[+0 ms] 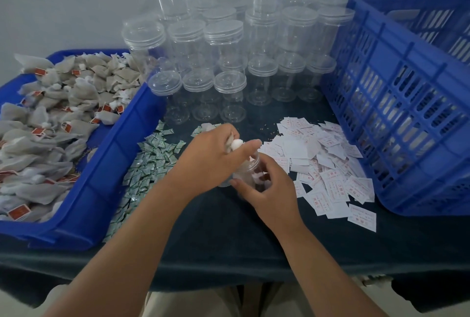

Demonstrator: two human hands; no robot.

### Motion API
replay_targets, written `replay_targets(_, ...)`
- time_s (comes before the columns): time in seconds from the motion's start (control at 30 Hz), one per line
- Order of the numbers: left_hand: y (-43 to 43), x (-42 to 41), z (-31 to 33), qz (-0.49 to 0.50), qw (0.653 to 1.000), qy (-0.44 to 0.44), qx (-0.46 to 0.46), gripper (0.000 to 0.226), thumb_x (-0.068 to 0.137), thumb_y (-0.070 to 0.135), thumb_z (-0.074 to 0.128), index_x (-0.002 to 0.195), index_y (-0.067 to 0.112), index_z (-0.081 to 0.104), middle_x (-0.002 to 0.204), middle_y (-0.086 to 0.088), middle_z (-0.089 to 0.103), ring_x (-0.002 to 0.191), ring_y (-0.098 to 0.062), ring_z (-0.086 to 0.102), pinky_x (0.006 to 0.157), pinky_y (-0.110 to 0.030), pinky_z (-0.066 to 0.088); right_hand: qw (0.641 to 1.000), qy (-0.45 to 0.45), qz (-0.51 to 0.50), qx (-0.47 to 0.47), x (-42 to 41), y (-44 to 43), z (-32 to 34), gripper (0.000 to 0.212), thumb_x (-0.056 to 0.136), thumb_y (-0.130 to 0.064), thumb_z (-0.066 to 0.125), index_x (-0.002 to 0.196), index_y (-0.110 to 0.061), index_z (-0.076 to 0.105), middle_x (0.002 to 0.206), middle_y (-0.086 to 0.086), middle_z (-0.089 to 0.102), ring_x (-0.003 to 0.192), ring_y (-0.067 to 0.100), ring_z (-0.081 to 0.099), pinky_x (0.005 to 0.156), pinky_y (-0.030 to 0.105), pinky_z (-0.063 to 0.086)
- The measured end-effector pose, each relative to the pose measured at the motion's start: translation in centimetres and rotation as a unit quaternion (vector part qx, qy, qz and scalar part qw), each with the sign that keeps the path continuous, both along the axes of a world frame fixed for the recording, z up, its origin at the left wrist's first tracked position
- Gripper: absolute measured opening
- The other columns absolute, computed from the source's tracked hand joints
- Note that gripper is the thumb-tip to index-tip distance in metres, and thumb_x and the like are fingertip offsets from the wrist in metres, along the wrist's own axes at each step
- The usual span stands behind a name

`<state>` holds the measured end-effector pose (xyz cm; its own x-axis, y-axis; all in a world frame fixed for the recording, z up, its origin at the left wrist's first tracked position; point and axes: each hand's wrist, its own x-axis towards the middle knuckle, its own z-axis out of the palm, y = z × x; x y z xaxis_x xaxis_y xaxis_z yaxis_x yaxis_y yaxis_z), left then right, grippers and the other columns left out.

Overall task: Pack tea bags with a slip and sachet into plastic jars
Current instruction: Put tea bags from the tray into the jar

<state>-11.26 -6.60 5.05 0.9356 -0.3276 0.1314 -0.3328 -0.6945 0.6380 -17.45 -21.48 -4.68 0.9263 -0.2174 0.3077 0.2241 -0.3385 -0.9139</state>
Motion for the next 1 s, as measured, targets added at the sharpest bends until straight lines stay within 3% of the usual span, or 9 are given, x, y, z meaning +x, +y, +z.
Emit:
replay_targets(0.1,0.1,-0.3,0.0,-0.049,0.997,0.037,-0.054,0.051,0.09,0.079,0.037,0.079,0.032,0.054,0.082,0.022,0.069,0.077,0.001,0.061,0.063,-0.015,0.04,1.0,0.0,-0.003,0.007,0.0,0.0,0.2,0.044,0.075,-0.071,0.08,0.114,-0.069,0.058,0.104,-0.021,0.072,0.091,0.01,0.069,0.074,0.029,0.06)
replay_targets(0.27,0.0,-0.2,-0.7,0.004,0.98,0.051,-0.192,0.026,0.095,0.04,0.034,0.079,0.021,0.041,0.079,0.015,0.044,0.074,-0.005,0.041,0.073,-0.031,0.036,0.999,0.015,0.002,0.045,-0.2,0.1,0.2,0.049,0.075,-0.056,0.086,0.118,-0.061,0.062,0.112,-0.019,0.075,0.099,0.014,0.073,0.082,0.049,0.064)
replay_targets(0.4,0.3,-0.1,-0.6,-0.021,0.992,-0.009,-0.122,0.004,0.096,0.041,0.063,0.093,0.042,0.062,0.084,0.014,0.067,0.078,-0.001,0.062,0.068,-0.016,0.046,0.999,0.022,0.005,0.049,-0.3,0.0,0.3,0.05,0.075,-0.055,0.085,0.12,-0.054,0.063,0.111,-0.018,0.075,0.098,0.016,0.074,0.081,0.051,0.064)
replay_targets(0.47,0.4,-0.4,-0.8,-0.014,0.993,-0.063,-0.097,0.024,0.088,0.049,0.078,0.107,0.042,0.064,0.091,0.018,0.07,0.092,-0.002,0.066,0.076,-0.012,0.048,0.999,0.027,0.006,0.046,-0.3,0.0,0.3,0.054,0.074,-0.056,0.085,0.124,-0.049,0.065,0.111,-0.018,0.075,0.099,0.015,0.074,0.082,0.05,0.063)
replay_targets(0.6,0.4,-1.2,-1.2,0.026,0.979,-0.178,-0.093,0.025,0.102,0.046,0.058,0.092,0.028,0.071,0.082,0.017,0.071,0.083,-0.007,0.069,0.072,-0.026,0.054,0.998,0.039,0.004,0.042,-0.3,0.0,0.2,0.06,0.072,-0.059,0.084,0.128,-0.042,0.065,0.114,-0.018,0.075,0.102,0.014,0.074,0.085,0.048,0.063)
replay_targets(0.7,0.3,-1.9,-2.2,-0.022,0.988,-0.117,-0.1,0.036,0.107,0.041,0.036,0.111,0.03,0.07,0.099,0.02,0.073,0.1,-0.003,0.068,0.085,-0.025,0.054,0.998,0.038,0.002,0.04,-0.3,0.0,0.3,0.054,0.074,-0.057,0.083,0.124,-0.047,0.064,0.114,-0.022,0.075,0.103,0.01,0.074,0.085,0.044,0.064)
replay_targets(0.83,-0.1,-2.4,-3.7,-0.028,0.976,-0.001,-0.218,0.041,0.095,0.023,0.042,0.132,0.028,0.059,0.13,0.018,0.063,0.129,-0.002,0.057,0.102,-0.017,0.047,0.997,0.044,0.0,0.066,-0.2,-0.3,0.3,0.052,0.077,-0.059,0.083,0.122,-0.039,0.067,0.112,-0.016,0.077,0.102,0.011,0.075,0.085,0.048,0.065)
replay_targets(0.9,-0.1,-2.5,-4.3,-0.004,0.975,-0.009,-0.222,0.039,0.099,0.011,0.047,0.13,0.031,0.061,0.134,0.017,0.061,0.129,-0.004,0.057,0.104,-0.023,0.049,0.997,0.038,0.0,0.063,-0.2,-0.3,0.3,0.049,0.078,-0.057,0.084,0.122,-0.043,0.067,0.112,-0.016,0.077,0.102,0.011,0.075,0.085,0.049,0.065)
replay_targets(1.0,0.3,-1.9,-4.1,0.114,0.946,0.005,-0.303,0.027,0.1,0.016,0.062,0.114,0.038,0.069,0.113,0.014,0.074,0.105,-0.005,0.071,0.091,-0.034,0.06,0.998,0.03,0.001,0.051,-0.2,-0.1,0.4,0.051,0.076,-0.055,0.085,0.122,-0.052,0.065,0.114,-0.018,0.076,0.105,0.011,0.074,0.086,0.048,0.064)
